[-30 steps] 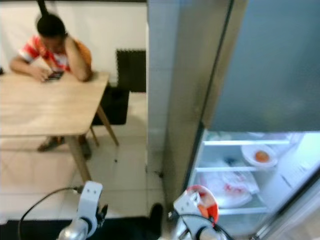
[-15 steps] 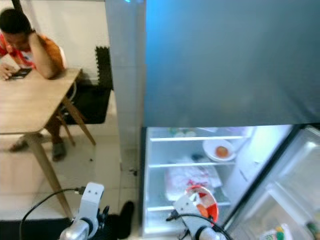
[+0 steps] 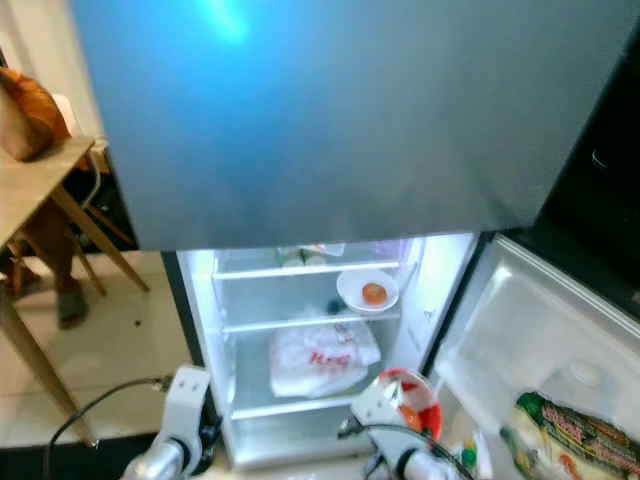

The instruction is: Restocking fridge

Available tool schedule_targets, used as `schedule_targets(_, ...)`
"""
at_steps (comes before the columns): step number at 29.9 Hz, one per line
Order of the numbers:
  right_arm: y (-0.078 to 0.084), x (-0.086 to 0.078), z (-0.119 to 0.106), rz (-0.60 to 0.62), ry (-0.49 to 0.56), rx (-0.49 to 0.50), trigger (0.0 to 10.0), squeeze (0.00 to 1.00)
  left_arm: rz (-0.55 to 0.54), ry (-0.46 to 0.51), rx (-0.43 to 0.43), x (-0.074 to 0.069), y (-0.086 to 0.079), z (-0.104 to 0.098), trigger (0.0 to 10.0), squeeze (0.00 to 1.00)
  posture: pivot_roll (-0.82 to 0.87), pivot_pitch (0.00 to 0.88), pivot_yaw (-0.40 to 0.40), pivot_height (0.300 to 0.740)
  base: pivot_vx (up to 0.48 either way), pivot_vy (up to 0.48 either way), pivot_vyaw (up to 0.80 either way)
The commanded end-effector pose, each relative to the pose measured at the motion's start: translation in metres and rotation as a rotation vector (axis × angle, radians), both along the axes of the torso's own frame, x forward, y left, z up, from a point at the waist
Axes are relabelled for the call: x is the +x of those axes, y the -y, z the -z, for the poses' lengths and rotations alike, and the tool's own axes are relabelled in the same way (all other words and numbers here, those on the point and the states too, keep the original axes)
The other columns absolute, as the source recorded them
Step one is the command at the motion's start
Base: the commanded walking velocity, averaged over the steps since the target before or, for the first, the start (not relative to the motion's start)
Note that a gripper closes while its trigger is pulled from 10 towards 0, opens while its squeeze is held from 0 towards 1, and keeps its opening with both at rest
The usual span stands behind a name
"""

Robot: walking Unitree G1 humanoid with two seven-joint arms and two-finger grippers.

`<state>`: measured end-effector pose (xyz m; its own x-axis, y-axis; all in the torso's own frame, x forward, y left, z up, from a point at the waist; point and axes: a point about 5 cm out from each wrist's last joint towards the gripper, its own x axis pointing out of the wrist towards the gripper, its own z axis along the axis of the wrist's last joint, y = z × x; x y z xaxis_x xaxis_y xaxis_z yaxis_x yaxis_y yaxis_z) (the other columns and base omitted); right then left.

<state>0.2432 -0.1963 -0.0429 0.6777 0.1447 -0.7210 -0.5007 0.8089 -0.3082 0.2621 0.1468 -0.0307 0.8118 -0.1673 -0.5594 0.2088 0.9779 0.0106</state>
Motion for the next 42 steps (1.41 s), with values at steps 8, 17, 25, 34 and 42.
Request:
schedule_targets(8,-0.0041,0.0049,-0.0033,-0.004,0.023,0.015,10.0,0.0,-0.013,-0.013,0.025,-0.0047,-0.0067,0.0036,10.0,0.0,-0.02,0.0,-0.015,0.74,0.0,0.0,0.0)
schedule_targets(17,-0.0041,0.0046,-0.0031,-0.004,0.022,0.015,10.0,0.0,-0.015,-0.032,0.019,-0.0056,-0.0073,0.0049,10.0,0.0,-0.02,0.0,-0.015,0.74,0.0,0.213,0.0)
schedule_targets(25,-0.0043,0.0049,-0.0033,-0.004,0.023,0.016,10.0,0.0,-0.017,-0.034,0.021,-0.0053,-0.0085,0.0048,10.0,0.0,-0.02,0.0,-0.015,0.74,0.0,0.42,0.0)
schedule_targets(34,-0.0044,0.0042,-0.0027,-0.004,0.018,0.016,10.0,0.0,0.007,-0.031,0.054,-0.0052,-0.0087,0.0047,10.0,0.0,-0.02,0.0,-0.011,0.74,0.0,0.0,0.0)
schedule_targets(42,-0.0045,0.0028,-0.0017,-0.001,0.015,0.018,10.0,0.0,0.067,-0.036,0.078,-0.0048,-0.006,0.0045,10.0,0.0,-0.02,0.0,-0.007,0.74,0.0,-0.06,0.0)
